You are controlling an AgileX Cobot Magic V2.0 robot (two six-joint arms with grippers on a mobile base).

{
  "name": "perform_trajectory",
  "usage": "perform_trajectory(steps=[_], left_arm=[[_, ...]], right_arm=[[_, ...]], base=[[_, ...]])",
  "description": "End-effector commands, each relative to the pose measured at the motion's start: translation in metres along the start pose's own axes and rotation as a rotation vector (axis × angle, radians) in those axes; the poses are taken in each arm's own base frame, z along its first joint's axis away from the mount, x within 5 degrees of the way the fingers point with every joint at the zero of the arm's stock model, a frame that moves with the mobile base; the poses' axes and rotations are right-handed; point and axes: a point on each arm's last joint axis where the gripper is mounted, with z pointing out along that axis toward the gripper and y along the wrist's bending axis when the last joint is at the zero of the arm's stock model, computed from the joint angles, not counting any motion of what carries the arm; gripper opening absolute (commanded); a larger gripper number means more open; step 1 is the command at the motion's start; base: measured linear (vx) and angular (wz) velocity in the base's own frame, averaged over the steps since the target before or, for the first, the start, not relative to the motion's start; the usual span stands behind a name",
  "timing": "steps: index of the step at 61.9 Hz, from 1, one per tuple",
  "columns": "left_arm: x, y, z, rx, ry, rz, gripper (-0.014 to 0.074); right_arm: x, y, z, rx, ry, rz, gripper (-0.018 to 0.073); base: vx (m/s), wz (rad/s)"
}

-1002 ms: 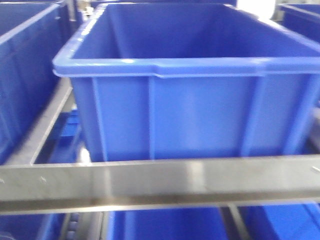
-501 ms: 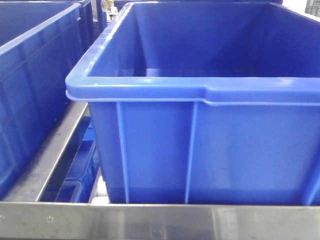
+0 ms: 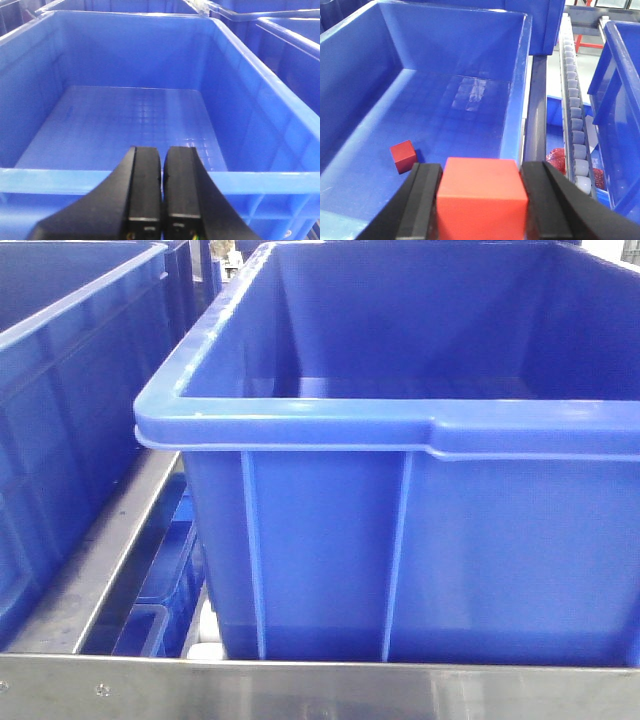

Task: Pick red cube and place on left shelf
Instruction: 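Approach the blue bin on the shelf, right gripper holding cube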

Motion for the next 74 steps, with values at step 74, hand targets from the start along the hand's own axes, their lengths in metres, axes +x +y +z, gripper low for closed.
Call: perform_trajectory(steps=[74], left_arm=[[-0.001,0.001,0.0,0.0,-0.077,-0.007,0.0101]], right_arm=[[-0.125,0.034,0.161,-0.055,0.381,-0.118,0.0063]], base=[[0.0,0.0]])
